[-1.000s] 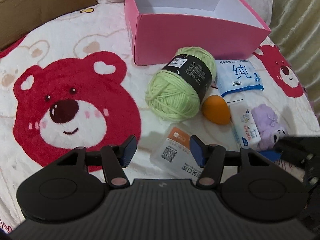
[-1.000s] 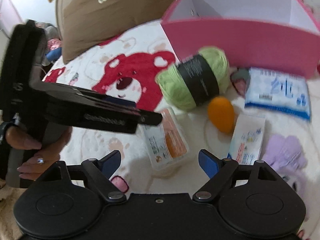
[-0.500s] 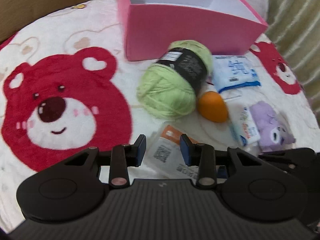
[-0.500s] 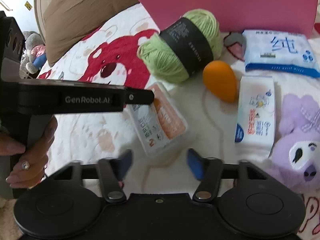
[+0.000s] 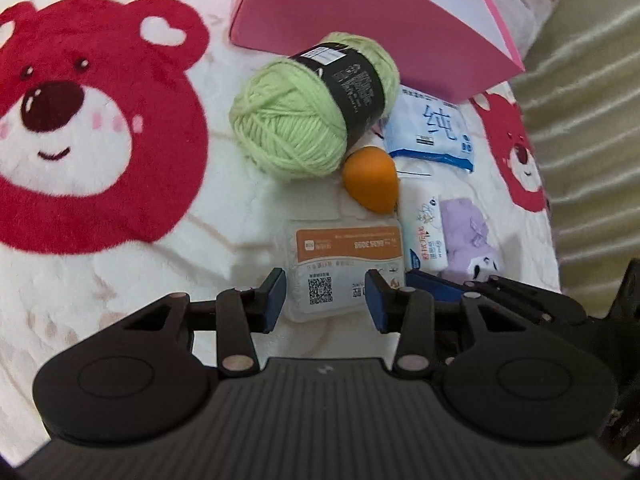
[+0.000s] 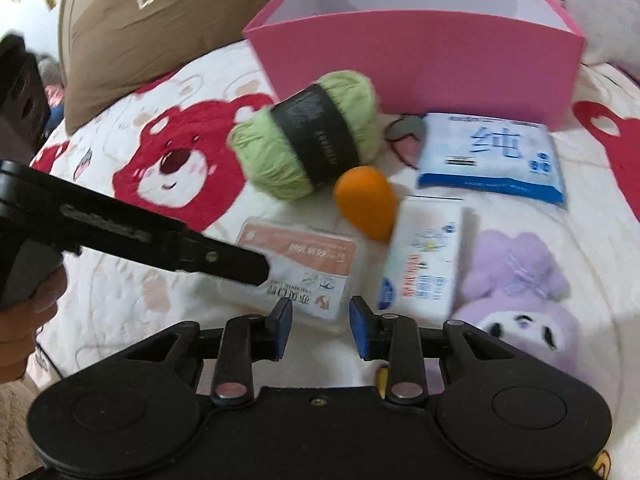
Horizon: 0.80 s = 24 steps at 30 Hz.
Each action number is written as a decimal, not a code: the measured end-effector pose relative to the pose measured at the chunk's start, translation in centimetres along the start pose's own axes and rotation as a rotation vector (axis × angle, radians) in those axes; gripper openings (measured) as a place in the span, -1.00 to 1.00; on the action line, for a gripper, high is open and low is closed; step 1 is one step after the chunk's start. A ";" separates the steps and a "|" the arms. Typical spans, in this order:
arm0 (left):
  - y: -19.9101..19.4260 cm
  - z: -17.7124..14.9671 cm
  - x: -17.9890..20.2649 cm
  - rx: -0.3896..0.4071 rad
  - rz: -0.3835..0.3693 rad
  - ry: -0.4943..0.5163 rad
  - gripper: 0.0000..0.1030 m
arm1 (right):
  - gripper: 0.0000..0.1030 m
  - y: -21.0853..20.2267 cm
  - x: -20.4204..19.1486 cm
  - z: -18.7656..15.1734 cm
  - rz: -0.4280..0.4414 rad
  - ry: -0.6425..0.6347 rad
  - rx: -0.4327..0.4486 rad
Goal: Organize objects
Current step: 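Lower the left tool over the white-orange card box, fingers around it, then close the left tool on the card box and lift it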
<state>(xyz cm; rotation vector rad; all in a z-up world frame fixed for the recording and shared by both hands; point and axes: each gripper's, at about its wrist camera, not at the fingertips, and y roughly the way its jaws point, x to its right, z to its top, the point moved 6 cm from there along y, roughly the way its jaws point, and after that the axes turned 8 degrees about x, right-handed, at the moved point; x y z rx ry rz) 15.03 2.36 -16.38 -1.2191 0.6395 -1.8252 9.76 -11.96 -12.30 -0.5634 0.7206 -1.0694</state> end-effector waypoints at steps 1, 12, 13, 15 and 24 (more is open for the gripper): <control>0.1 -0.2 0.2 0.005 0.019 0.012 -0.21 | -0.26 -0.2 0.2 -0.1 0.004 0.004 0.006; 0.6 -0.7 0.5 0.022 0.084 0.032 -0.28 | 0.10 0.9 -0.6 -0.1 0.040 0.013 0.026; 0.5 -0.7 0.6 0.025 0.089 0.036 -0.27 | 0.15 0.9 -0.7 -0.1 0.047 0.010 0.026; 0.6 -0.7 0.7 0.029 0.094 0.030 -0.27 | 0.38 1.0 -1.0 0.0 0.074 0.008 0.020; 1.0 -0.9 0.0 0.021 0.077 -0.058 -0.26 | 0.65 2.2 -1.9 0.1 0.041 -0.045 0.019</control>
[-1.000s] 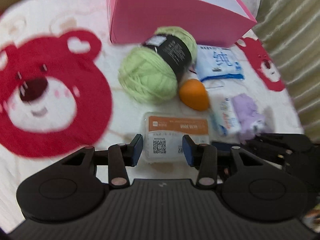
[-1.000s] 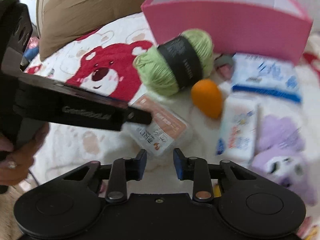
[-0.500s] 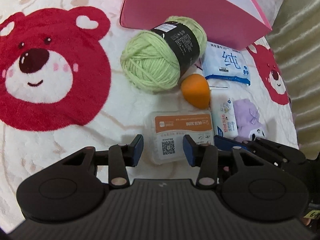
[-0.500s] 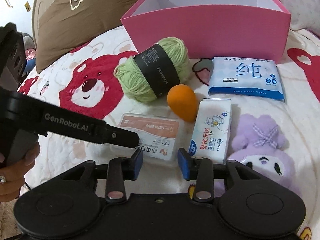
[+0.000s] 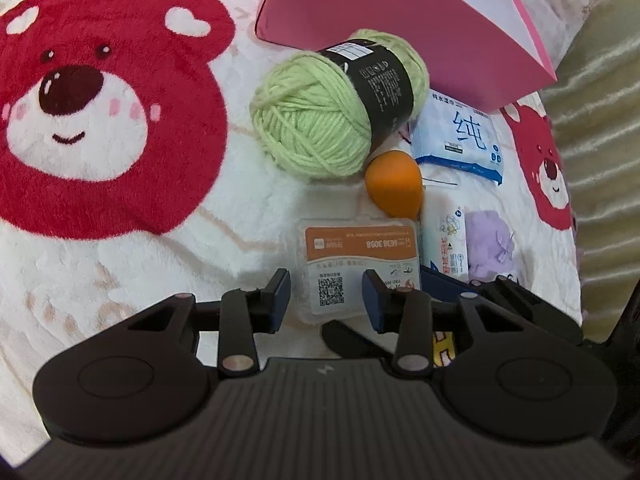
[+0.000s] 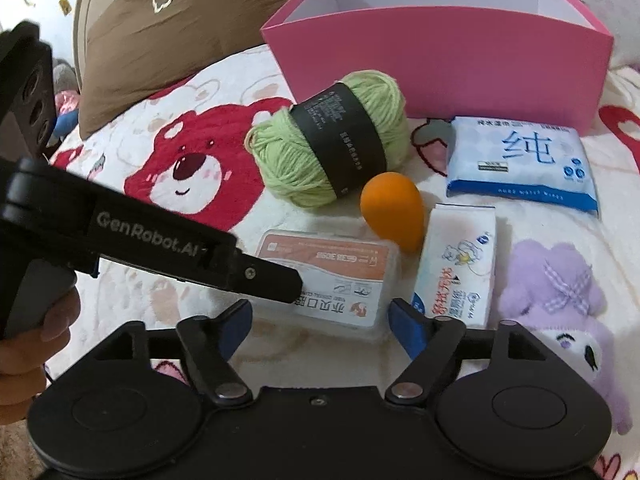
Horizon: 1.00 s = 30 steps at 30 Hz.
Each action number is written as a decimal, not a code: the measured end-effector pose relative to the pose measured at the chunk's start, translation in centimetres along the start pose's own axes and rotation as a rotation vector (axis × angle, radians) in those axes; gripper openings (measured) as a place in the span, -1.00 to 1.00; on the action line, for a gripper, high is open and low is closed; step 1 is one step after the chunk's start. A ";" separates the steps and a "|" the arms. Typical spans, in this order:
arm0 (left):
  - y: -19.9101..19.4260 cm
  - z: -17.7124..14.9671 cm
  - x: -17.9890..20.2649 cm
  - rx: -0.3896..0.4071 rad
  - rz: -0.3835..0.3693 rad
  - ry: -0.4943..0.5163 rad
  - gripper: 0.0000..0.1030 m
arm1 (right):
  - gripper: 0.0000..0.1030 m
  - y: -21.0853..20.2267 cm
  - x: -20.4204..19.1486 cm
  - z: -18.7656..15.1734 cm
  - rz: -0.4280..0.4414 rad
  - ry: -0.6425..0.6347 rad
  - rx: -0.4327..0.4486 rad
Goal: Organize objects
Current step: 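Close the left tool on the card box and lift it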
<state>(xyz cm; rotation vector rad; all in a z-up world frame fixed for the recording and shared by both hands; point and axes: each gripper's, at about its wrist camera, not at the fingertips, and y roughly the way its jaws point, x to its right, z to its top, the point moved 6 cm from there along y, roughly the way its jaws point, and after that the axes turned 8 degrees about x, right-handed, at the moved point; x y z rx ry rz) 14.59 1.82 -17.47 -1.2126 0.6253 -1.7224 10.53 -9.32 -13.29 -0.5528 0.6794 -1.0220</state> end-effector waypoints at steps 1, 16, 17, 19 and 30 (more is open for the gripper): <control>0.0 0.0 0.0 0.000 0.000 -0.003 -0.25 | 0.67 0.1 -0.1 0.0 -0.004 -0.008 0.002; -1.3 -1.0 1.3 0.090 0.030 0.097 -0.18 | 0.83 0.9 -0.3 -0.1 -0.008 -0.017 0.029; -1.6 -1.0 1.3 0.093 0.031 0.089 -0.18 | 0.82 0.7 -0.4 -0.1 -0.008 -0.018 0.033; -2.1 -1.0 1.4 0.106 0.034 0.071 -0.18 | 0.82 0.2 -0.8 0.0 -0.012 -0.035 0.043; -5.0 -1.5 2.9 0.164 0.044 0.052 -0.15 | 0.80 -2.7 -2.0 1.1 -0.014 -0.110 0.065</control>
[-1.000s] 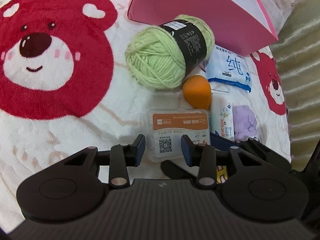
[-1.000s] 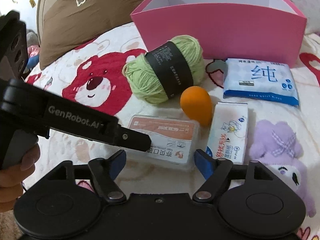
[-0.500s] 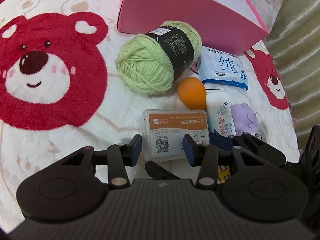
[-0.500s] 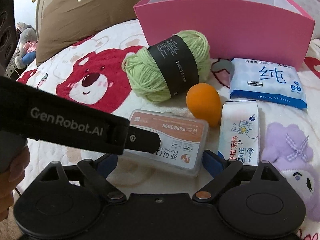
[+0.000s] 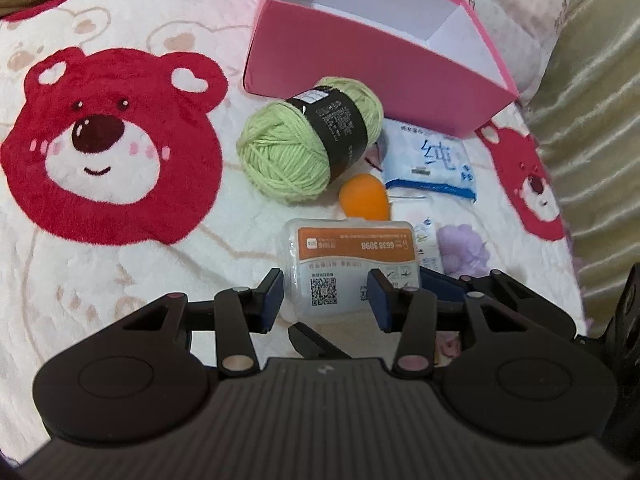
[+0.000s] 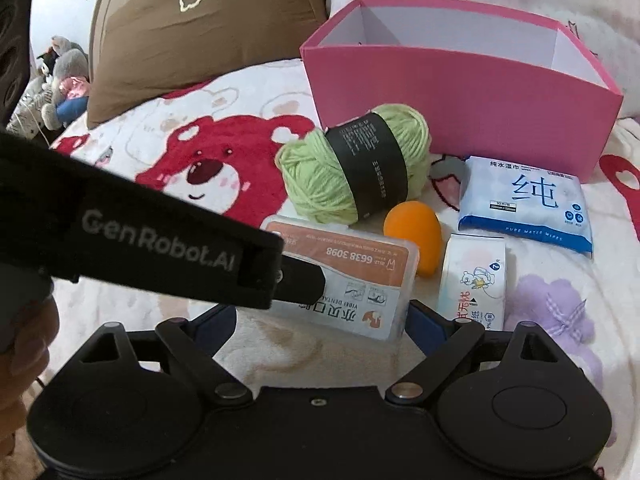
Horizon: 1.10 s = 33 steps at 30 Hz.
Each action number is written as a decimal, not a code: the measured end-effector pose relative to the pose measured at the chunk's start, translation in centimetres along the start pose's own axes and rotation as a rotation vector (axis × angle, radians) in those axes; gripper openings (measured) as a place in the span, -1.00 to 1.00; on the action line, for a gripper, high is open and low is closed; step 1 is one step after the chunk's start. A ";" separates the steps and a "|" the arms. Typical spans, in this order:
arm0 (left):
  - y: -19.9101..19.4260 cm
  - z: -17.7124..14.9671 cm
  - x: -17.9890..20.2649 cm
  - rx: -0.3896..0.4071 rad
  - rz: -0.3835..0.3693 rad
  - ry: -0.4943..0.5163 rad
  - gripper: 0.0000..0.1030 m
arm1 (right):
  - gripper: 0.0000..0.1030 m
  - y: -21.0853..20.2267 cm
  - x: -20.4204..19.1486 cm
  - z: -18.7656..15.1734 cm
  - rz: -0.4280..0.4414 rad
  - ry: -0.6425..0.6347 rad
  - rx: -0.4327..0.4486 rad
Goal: Organize objects
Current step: 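Close the left tool on the card box and lift it, then carry the card box with the left tool into the pink box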
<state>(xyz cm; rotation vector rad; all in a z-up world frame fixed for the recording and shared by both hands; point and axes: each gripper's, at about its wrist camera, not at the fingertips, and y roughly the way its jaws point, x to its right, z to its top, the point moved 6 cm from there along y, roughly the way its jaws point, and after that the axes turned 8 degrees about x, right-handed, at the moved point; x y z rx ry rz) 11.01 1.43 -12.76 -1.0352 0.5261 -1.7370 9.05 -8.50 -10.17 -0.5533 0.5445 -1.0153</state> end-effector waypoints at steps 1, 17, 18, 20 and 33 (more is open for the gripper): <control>-0.3 0.1 0.0 0.005 -0.007 -0.011 -0.15 | 0.80 -0.4 -0.1 0.2 0.001 -0.011 0.007; -5.4 3.9 4.3 0.129 -0.030 0.139 -0.15 | 0.36 -6.2 1.1 4.5 0.005 -0.038 0.153; -5.6 4.1 4.6 0.137 -0.027 0.146 -0.15 | 0.36 -6.5 0.9 4.7 -0.006 -0.056 0.159; -6.2 4.6 5.1 0.154 -0.029 0.153 -0.15 | 0.36 -7.2 1.0 5.4 -0.016 -0.081 0.174; -8.4 10.4 10.6 0.191 -0.031 0.229 -0.15 | 0.21 -10.7 3.9 12.1 -0.010 -0.203 0.255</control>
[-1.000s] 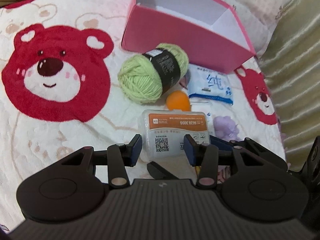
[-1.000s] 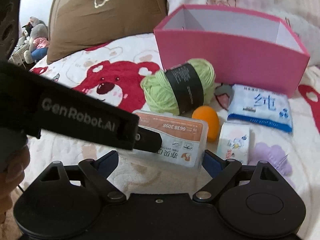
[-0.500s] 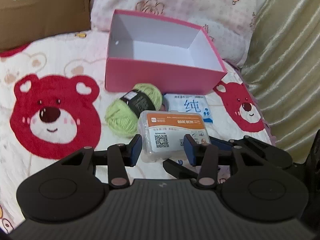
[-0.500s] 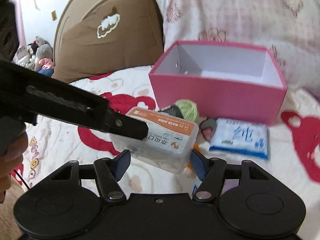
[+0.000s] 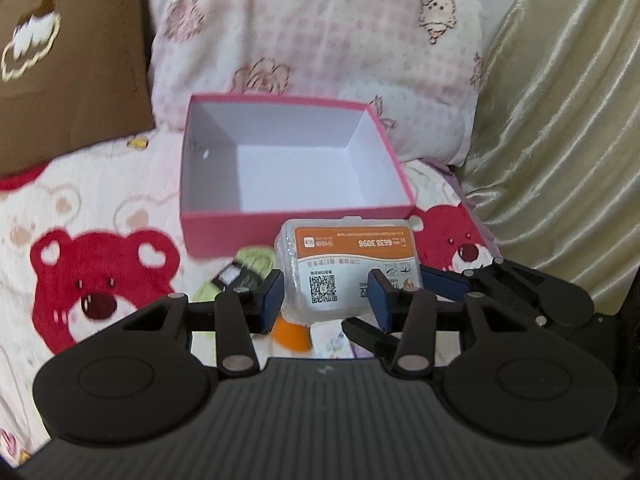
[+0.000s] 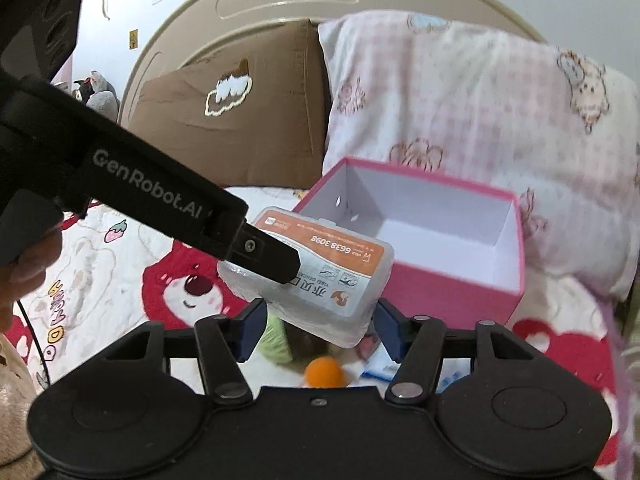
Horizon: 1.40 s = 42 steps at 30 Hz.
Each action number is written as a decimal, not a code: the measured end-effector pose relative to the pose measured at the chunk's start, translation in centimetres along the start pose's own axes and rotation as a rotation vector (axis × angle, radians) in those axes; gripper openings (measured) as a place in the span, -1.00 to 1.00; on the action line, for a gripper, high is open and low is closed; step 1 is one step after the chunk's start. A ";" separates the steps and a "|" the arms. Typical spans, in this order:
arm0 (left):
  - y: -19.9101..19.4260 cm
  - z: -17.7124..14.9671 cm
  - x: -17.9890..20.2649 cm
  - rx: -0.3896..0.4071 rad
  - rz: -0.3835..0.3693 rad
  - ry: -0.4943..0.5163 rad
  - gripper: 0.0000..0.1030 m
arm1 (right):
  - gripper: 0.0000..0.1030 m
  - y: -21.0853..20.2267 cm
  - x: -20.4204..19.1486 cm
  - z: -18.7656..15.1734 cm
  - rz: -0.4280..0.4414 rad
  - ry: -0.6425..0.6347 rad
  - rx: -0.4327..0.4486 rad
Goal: Organize objects
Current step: 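Carry the card box with the left tool into the pink box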
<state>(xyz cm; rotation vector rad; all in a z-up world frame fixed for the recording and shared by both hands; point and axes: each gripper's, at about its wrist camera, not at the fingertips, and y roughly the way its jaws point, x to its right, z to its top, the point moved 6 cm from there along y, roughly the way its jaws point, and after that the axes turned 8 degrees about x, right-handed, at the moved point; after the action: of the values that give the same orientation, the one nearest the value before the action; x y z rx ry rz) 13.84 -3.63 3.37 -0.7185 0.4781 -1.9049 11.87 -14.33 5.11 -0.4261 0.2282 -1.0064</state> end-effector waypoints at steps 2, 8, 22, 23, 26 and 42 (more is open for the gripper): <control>0.2 1.2 0.9 0.011 0.001 0.025 -0.14 | 0.20 -0.1 1.0 1.1 0.004 -0.011 0.001; 1.8 4.5 2.8 0.029 0.002 0.084 -0.14 | 0.19 0.1 3.9 3.8 -0.018 -0.042 0.008; 11.1 11.4 1.3 0.010 -0.019 0.042 -0.14 | 0.19 7.4 11.0 8.7 0.031 0.011 -0.074; 12.3 11.6 1.1 -0.001 -0.026 0.029 -0.14 | 0.19 8.2 11.5 8.8 0.031 0.013 -0.087; 15.6 12.2 0.3 -0.029 -0.039 -0.010 -0.16 | 0.18 10.8 13.4 8.8 0.027 0.031 -0.130; 27.7 10.1 -4.5 -0.118 -0.053 -0.192 -0.14 | 0.09 21.5 17.3 4.0 -0.071 0.027 -0.267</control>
<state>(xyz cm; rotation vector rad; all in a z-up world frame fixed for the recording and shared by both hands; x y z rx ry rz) 40.69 -11.36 -7.21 -0.9902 0.4566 -1.8457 38.84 -18.27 -0.76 -0.6676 0.3760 -1.0556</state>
